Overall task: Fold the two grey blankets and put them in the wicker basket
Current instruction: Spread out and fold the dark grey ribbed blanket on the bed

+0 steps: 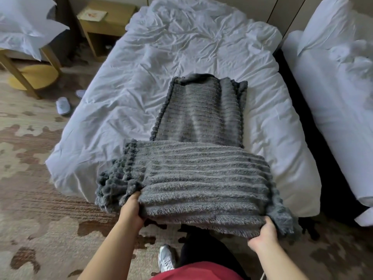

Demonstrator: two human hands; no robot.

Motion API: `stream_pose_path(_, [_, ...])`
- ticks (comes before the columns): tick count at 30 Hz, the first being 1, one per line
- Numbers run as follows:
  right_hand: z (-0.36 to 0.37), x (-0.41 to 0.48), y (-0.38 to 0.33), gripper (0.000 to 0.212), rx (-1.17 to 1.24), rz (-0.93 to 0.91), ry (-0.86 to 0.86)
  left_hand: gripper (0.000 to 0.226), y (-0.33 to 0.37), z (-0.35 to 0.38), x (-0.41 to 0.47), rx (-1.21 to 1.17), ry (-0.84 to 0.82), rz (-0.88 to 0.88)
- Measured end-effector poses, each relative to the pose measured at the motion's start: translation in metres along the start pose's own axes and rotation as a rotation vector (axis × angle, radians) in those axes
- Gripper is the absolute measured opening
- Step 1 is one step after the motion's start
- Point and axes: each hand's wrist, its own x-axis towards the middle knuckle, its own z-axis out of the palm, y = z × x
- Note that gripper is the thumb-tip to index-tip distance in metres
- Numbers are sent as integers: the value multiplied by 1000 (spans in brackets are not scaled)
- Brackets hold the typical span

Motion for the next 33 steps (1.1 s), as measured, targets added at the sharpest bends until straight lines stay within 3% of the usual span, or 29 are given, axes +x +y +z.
stream_pose_path(6, [27,-29,-33,21,89,-5,-14,31,24,18,-9,-7,12,97])
stream_pose_path(14, [88,-43,-100,19,82,-44,-60,27,81,98,-14,-158,167,215])
stream_pose_path(18, [128,-31,-143,21,105,-55,-53,14,110,150,-9,-149,223,237])
stream_pose_path(22, [177,-11,-191,20,142,-89,-74,45,148,210,11,-114,238,308])
stream_pose_path(25, [216,12,-230,29,167,-118,-107,63,178,258,34,-103,38,460])
stream_pose_path(27, [245,34,-253,44,138,-123,-128,75,191,289,54,70,-42,561])
stream_pose_path(29, [273,66,-271,55,-89,-230,-72,72,198,313,80,455,21,721])
stream_pose_path(31, [297,102,-277,61,-571,-458,42,66,196,328,111,975,72,825])
stream_pose_path(33, [308,135,-266,66,-1164,-582,13,67,180,331,142,1455,40,700])
